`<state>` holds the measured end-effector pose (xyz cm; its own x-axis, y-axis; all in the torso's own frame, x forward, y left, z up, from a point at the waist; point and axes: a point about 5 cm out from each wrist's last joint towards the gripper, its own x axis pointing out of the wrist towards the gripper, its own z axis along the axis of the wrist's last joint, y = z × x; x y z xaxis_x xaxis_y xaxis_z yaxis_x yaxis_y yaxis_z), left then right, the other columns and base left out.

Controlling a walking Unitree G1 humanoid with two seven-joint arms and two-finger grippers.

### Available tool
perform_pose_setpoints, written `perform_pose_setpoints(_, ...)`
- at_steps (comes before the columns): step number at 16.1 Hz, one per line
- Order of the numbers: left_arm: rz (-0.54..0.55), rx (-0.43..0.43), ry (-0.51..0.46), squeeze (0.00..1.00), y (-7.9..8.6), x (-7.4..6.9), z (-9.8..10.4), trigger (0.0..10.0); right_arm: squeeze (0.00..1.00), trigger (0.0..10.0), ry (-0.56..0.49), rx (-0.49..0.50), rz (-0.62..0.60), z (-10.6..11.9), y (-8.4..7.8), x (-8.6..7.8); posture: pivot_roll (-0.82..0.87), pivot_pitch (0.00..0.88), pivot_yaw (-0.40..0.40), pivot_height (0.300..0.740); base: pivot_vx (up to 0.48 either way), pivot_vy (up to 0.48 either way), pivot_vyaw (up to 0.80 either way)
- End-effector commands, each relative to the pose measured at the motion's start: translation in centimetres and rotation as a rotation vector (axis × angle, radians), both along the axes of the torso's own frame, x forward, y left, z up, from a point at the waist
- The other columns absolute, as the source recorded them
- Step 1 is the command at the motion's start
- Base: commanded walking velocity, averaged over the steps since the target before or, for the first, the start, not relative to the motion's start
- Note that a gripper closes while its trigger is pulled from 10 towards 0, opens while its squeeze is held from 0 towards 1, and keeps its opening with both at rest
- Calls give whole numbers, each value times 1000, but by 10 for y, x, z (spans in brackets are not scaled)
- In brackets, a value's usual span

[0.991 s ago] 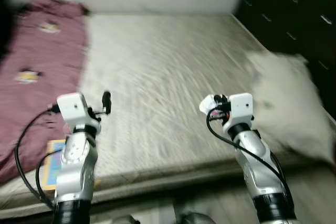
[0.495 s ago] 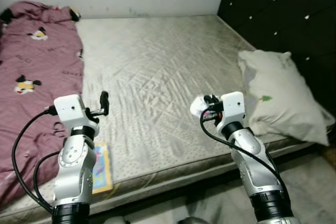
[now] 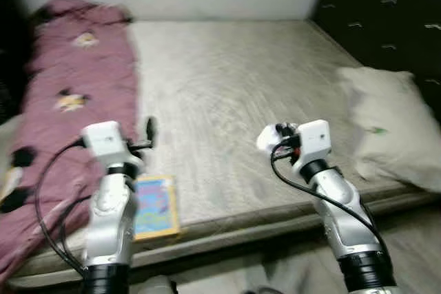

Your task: Clean up the room

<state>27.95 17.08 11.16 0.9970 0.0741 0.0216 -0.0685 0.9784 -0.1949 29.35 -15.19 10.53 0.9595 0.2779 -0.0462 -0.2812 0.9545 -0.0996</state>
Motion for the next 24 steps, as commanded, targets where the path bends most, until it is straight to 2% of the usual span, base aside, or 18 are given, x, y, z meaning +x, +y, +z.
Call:
perform_pose_setpoints(1, 21, 12, 7, 0, 6, 0, 0, 10000, 0, 10000, -21, 7, 13, 5, 4, 1, 5, 0, -81, 740, 0, 472, 731)
perform_pose_setpoints(3, 22, 11, 8, 0, 7, 0, 0, 10000, 0, 10000, -20, 10, 11, 5, 5, 1, 7, 0, -80, 740, 0, 472, 453)
perform_pose_setpoints(15, 38, 32, 7, 0, 10, 2, 2, 10000, 0, 10000, -34, 9, 27, 5, 10, 5, 16, 0, -74, 740, 0, 472, 0)
perform_pose_setpoints(21, 53, 47, 5, 0, 11, 3, 2, 10000, 0, 10000, -41, 4, 36, 6, 11, 6, 19, 0, -74, 740, 0, 432, 786)
perform_pose_setpoints(24, 72, 74, -13, 0, 13, 5, 5, 10000, 0, 10000, -44, 1, 39, 6, 12, 9, 21, 0, -72, 740, 0, 0, 0)
